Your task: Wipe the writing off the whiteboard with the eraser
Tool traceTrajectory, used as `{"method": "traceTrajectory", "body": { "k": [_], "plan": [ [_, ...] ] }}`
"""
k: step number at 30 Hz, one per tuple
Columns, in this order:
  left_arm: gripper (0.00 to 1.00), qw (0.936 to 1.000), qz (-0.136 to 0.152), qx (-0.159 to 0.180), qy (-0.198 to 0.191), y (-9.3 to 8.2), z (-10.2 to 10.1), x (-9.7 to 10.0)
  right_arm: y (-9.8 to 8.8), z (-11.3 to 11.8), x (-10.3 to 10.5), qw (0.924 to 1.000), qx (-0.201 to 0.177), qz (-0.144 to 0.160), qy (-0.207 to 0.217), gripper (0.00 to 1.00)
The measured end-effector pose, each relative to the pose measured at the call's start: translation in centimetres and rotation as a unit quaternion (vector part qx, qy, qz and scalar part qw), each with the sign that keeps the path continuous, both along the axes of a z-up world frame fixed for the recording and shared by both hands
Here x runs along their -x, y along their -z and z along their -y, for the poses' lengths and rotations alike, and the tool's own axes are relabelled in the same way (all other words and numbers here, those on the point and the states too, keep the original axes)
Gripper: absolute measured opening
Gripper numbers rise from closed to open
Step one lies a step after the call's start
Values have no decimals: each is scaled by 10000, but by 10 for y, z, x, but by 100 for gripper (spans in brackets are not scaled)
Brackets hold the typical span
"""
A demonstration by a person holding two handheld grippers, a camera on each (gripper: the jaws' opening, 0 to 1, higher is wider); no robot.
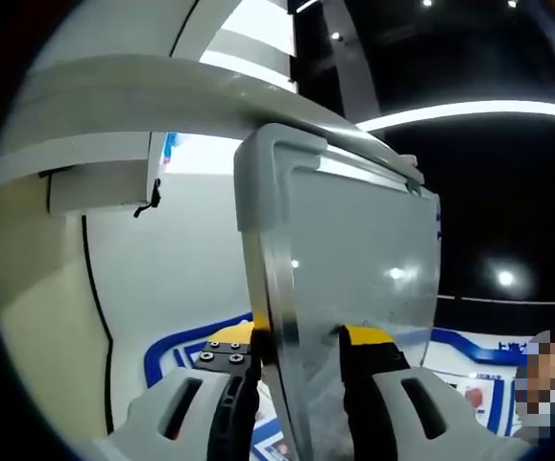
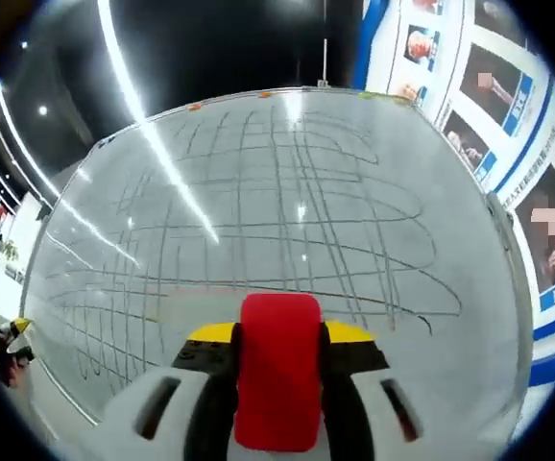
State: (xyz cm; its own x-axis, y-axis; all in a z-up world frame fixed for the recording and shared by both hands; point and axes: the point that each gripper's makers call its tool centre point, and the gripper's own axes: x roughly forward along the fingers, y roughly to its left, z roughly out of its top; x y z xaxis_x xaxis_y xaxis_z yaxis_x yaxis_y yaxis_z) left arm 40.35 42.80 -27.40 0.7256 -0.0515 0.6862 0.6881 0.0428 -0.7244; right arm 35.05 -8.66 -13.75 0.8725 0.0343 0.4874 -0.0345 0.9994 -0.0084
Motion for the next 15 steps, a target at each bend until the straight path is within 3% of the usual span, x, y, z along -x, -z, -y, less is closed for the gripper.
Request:
{"method": "traceTrajectory", "body": {
  "k": [15],
  "plan": [
    [35, 10000, 2, -48, 15, 2, -1, -2, 8, 77, 0, 9978, -636, -160, -108, 28]
  ]
}}
